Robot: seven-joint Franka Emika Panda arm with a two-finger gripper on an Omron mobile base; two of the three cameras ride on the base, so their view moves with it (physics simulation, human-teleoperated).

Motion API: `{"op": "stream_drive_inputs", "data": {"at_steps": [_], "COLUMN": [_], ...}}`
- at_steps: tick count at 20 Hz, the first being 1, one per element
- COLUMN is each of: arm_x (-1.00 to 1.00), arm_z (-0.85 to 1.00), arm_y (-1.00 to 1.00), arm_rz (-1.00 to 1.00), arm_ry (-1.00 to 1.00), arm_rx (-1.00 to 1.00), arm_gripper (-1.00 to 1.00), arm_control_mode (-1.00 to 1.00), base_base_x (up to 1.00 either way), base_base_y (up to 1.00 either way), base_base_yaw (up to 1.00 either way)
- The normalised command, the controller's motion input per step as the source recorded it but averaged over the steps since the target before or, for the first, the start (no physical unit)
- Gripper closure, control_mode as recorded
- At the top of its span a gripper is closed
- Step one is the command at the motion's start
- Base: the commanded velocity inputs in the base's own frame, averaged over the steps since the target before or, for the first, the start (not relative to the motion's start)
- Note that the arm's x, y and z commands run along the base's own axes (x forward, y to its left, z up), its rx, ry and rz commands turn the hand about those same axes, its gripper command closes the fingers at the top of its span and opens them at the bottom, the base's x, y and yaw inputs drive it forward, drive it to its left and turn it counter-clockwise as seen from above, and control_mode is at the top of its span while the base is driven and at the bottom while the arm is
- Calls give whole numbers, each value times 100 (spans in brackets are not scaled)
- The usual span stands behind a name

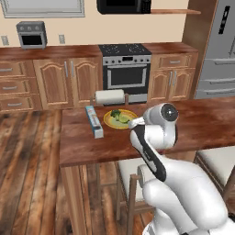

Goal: Retrieve the tupperware and aluminum foil from the cabinet and place them on the dining counter near the plate with lemon wedge and broccoli to prepare for storing leftovers.

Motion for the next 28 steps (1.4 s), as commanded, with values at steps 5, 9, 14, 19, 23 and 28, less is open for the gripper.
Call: {"op": "stream_drive_inputs", "data": {"at_steps": [5, 9, 14, 19, 23, 28], "arm_x": [-18, -52, -100, -92, -6, 5], "arm_z": [100, 82, 0, -3, 0, 0], "arm_y": [-54, -63, -34, -3, 0, 0], "arm_rz": [-20, -22, -4, 0, 0, 0], "arm_ry": [57, 39, 1, -5, -9, 0], "arm_rx": [-4, -3, -1, 0, 0, 0], "arm_gripper": [-100, -100, -100, -100, -100, -100], "arm_control_mode": [-100, -100, -100, -100, -100, 100], "base_base_x": [0, 0, 0, 0, 0, 0], "base_base_y": [0, 0, 0, 0, 0, 0], "base_base_yaw": [0, 0, 0, 0, 0, 0]}}
